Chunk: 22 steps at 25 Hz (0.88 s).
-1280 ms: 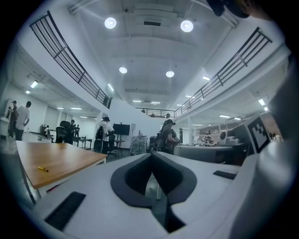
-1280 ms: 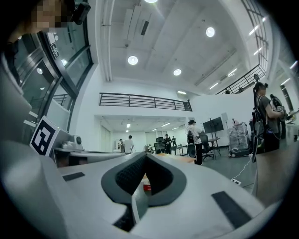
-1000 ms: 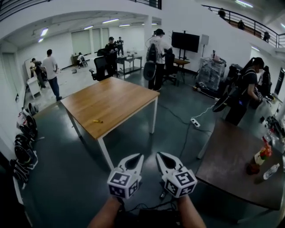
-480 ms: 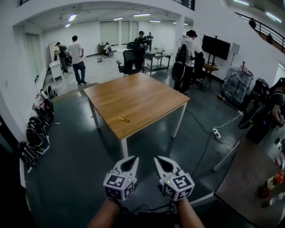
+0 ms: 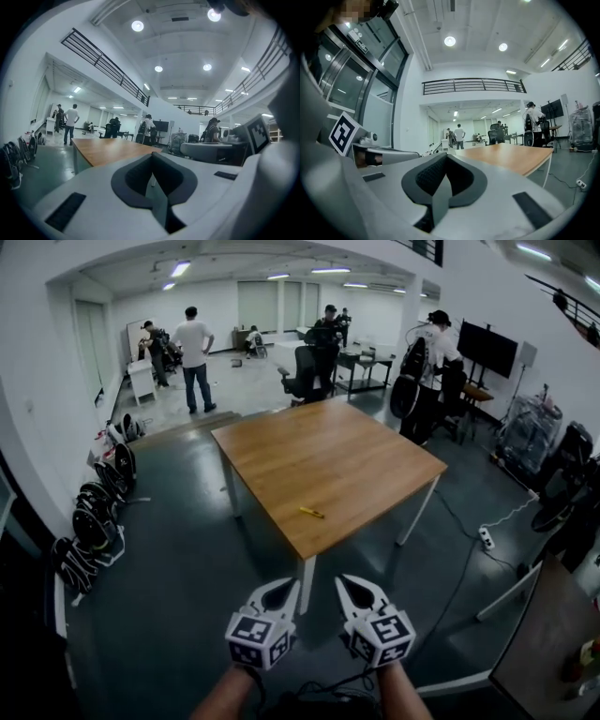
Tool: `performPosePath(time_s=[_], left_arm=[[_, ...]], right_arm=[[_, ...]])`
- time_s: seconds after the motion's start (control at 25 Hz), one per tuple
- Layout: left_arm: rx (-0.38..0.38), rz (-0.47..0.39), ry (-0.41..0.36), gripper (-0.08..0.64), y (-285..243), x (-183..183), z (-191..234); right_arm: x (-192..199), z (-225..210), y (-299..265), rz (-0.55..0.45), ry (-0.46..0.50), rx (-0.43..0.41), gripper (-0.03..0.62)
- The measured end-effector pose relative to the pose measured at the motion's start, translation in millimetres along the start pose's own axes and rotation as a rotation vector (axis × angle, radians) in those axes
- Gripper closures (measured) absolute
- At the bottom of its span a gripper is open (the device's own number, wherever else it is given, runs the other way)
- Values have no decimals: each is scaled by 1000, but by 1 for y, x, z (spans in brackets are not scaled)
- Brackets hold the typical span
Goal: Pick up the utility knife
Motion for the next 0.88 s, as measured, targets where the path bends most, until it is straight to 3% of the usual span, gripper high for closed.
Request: performPosePath(time_s=[0.4,0.88], left_arm=[[-37,2,21,554,-21,0,63],[-152,58,42,554,-97,20,126]], right_arm=[[7,0,-62,40,1,-19,581],[12,-66,-166,76,-23,-135,580]])
Point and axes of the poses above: the fingertips, and each gripper's own axes: y backward along the fingers, z to its left, x out of its underside, the point moved 10 cm from there along y, backward along the fingers, and after that the axes turned 7 degrees about -y, right-handed, at the moved point
